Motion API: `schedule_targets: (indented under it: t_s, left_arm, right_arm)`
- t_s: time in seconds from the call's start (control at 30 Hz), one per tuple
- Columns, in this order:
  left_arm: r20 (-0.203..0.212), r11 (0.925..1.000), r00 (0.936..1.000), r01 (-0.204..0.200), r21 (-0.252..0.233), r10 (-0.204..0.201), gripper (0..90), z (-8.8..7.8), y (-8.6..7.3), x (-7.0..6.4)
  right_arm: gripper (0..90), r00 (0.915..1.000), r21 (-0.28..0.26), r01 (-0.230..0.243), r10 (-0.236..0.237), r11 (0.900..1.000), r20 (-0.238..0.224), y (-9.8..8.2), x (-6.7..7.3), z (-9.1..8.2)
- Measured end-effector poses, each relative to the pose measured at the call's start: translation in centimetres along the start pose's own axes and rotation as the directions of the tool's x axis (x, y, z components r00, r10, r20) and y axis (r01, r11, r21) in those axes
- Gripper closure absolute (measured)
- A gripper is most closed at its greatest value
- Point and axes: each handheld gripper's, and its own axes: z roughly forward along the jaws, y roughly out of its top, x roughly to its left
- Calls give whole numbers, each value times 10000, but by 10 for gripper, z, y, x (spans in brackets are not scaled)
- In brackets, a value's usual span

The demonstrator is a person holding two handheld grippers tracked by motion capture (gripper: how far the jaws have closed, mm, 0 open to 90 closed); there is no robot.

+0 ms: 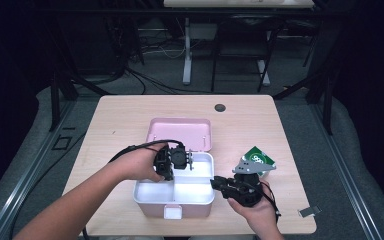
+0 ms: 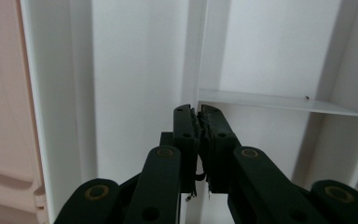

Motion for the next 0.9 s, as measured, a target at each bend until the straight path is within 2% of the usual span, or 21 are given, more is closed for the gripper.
schedule_targets:
  t_s: [0.53, 0.9]
  left_arm:
    - [29, 9991, 9996, -284, 319, 283, 871, 8, 6, 0]
    - [195, 9996, 9996, -228, 138, 226, 878, 11, 4, 2]
  right_arm:
    - [771, 10000, 42, 40, -40, 10000, -54, -1, 1, 1]
    - [771, 10000, 25, 58, -58, 10000, -43, -1, 1, 0]
